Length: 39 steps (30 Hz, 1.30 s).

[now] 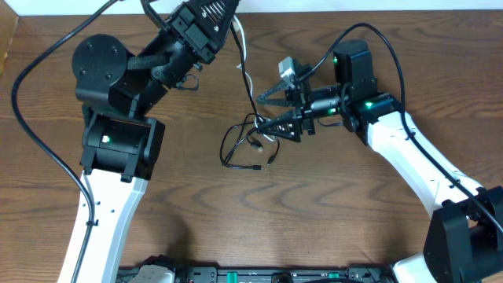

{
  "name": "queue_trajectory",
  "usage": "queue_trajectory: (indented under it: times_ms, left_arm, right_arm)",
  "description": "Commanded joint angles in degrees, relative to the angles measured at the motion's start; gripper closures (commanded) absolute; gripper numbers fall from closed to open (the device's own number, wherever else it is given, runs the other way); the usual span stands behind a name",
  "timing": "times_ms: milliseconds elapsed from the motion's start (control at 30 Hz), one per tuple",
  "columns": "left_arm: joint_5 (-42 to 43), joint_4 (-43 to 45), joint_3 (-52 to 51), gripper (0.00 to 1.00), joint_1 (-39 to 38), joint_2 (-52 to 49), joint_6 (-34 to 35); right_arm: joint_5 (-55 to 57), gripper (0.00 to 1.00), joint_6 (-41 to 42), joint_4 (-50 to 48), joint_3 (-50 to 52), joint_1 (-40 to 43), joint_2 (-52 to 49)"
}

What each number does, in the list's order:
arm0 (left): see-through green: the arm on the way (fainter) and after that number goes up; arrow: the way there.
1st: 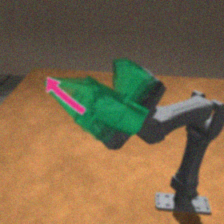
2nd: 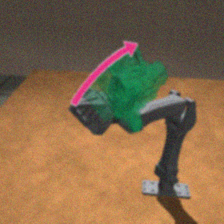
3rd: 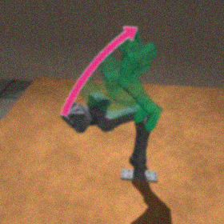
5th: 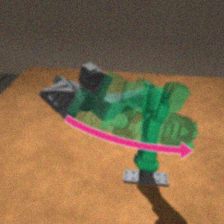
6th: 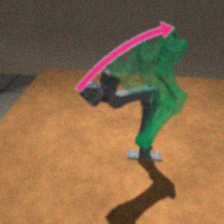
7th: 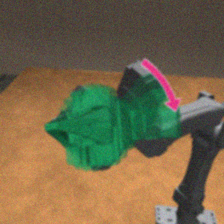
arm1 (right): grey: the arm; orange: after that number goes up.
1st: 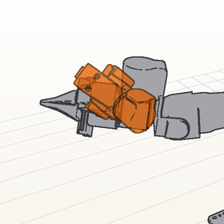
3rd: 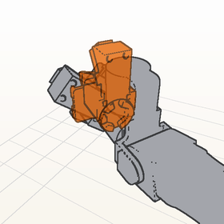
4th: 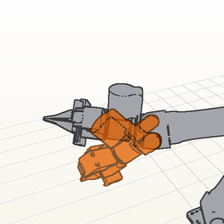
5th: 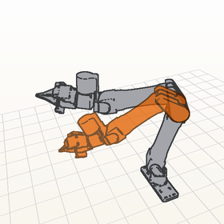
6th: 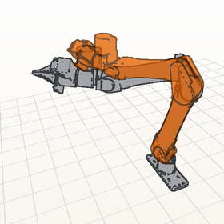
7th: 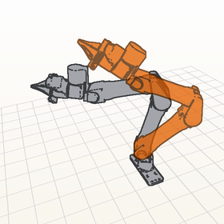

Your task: Untangle cables

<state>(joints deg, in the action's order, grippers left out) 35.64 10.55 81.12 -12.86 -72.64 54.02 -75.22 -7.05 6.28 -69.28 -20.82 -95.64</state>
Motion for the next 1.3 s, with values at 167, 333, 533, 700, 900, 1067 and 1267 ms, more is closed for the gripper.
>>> queue_trajectory:
  times_ms: [167,333,533,700,900,1067,1267]
  left_arm:
    - [-0.7,-1.1,1.3,0.92,-0.1,0.0,0.3]
    - [-0.7,-3.4,1.3,0.92,-0.1,0.0,0.0]
    - [-1.1,-11.7,1.2,0.91,0.1,0.0,-10.4]
    - [-12.4,-26.3,1.2,0.87,0.1,0.0,-16.4]
    - [-23.1,-38.6,0.9,0.7,0.1,-0.5,-21.4]
    - [-23.0,-43.3,0.8,0.39,0.1,-1.8,-27.4]
    - [-9.3,-45.4,0.8,0.35,-0.4,-5.7,-38.3]
  right_arm:
    - [2.7,0.3,1.2,-0.1,-1.0,-3.4,-0.3]
    - [15.7,0.48,5.4,-0.1,-1.0,-7.0,-0.4]
    - [27.2,0.99,18.1,3.1,-1.0,-2.1,-0.2]
    - [34.2,0.99,20.5,13.6,-1.0,5.5,2.1]
    - [41.3,0.99,18.8,25.7,-1.8,11.5,7.7]
    - [44.5,0.99,19.1,35.9,-5.6,12.4,9.2]
    - [48.8,0.99,24.3,45.1,-13.0,11.9,9.2]
